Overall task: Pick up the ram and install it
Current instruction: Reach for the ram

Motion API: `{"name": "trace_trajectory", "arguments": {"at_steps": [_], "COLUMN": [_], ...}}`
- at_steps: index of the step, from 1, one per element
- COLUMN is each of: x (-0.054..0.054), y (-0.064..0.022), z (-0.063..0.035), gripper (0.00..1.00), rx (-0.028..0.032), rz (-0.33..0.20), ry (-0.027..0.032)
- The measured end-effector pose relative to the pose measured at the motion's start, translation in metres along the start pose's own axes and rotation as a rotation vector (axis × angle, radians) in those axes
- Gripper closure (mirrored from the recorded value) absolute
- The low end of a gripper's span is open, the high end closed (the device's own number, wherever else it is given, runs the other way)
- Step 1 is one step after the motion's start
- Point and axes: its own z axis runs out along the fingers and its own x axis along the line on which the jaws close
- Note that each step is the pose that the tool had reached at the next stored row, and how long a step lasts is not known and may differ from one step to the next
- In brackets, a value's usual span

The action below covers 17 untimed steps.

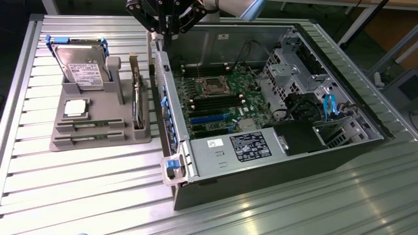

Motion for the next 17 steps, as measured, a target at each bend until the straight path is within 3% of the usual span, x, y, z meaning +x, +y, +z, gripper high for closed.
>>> {"name": "trace_trajectory", "arguments": {"at_steps": [17], "x": [0.029], "y": [-0.0022], "z": [-0.0008], "gripper": [0.91], "rx": [-0.0001], "rz": [0.0], "ry": [0.0]}}
